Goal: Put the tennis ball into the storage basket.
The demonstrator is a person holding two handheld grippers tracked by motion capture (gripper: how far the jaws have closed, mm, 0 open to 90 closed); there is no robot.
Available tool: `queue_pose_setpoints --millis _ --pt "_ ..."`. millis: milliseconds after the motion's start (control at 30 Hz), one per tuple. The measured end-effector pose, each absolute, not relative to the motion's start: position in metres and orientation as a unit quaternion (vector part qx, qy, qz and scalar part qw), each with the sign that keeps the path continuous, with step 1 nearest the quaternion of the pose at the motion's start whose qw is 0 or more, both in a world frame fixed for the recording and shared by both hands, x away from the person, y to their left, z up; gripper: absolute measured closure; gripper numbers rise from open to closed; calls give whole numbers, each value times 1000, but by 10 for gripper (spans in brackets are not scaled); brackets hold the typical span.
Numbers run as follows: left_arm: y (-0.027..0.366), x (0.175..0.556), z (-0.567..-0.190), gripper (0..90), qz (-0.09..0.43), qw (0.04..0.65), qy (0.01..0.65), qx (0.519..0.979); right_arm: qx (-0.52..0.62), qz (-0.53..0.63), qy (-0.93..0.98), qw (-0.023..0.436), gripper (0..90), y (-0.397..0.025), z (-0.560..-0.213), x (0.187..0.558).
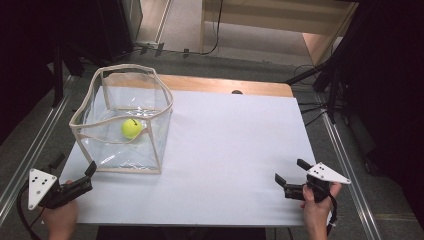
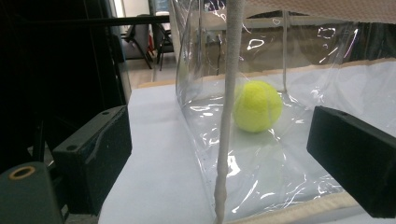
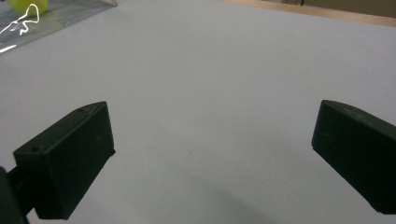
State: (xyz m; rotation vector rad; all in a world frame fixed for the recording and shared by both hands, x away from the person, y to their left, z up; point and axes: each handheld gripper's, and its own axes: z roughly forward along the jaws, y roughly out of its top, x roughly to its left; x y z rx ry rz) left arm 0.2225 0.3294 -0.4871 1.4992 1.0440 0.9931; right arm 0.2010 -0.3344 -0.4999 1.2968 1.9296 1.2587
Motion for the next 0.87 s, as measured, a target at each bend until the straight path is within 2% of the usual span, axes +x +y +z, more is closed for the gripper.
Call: queue_pose_setpoints --millis 433,867 --pt "331 222 -487 69 408 512 433 620 493 488 672 259 0 -355 -504 188" --pt "333 222 -487 69 404 517 438 614 499 490 665 261 0 -355 -510 187"
